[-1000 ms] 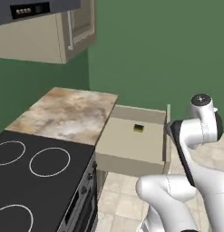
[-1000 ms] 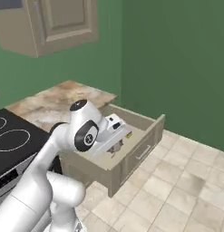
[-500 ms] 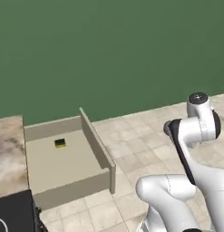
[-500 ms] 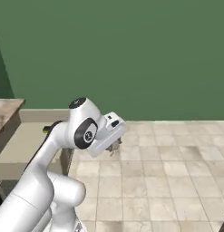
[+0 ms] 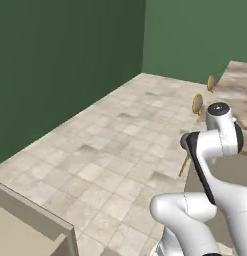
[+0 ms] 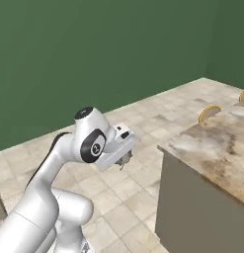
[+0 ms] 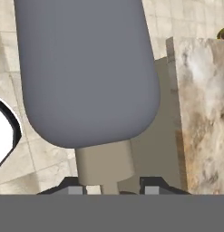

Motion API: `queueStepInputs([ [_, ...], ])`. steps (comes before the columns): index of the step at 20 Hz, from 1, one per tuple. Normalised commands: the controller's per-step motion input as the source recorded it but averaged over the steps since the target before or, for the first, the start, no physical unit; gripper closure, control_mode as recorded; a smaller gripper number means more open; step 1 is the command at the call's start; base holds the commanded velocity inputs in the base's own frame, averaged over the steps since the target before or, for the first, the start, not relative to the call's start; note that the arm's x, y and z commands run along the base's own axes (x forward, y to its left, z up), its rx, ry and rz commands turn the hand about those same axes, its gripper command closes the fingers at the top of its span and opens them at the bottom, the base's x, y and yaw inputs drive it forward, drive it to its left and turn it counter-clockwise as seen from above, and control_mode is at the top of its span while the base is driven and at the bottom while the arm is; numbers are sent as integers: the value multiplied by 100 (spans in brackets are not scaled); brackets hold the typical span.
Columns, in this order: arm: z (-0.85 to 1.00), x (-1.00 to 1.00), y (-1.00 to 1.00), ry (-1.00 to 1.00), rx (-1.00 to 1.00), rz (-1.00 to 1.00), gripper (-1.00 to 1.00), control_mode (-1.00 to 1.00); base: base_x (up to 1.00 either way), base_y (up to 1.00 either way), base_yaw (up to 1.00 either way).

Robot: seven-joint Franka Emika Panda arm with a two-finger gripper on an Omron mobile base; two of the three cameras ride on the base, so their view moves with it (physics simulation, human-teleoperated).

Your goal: Restock the sink supplies by placing the sponge and soap dispenser on the counter and next to the sink. Make sure the soap dispenser is upright.

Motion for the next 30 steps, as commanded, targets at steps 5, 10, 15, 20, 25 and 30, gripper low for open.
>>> queueStepInputs([
  [5,0,0,0,0,0,0,100,100,0,-7,-92],
  [10,0,0,0,0,0,0,100,100,1,-62,-71],
  [15,0,0,0,0,0,0,100,100,11,-98,-36],
  [20,0,0,0,0,0,0,100,100,18,-75,-11],
  [25,0,0,0,0,0,0,100,100,22,-72,-9],
  [30,0,0,0,0,0,0,100,100,23,-34,-63],
])
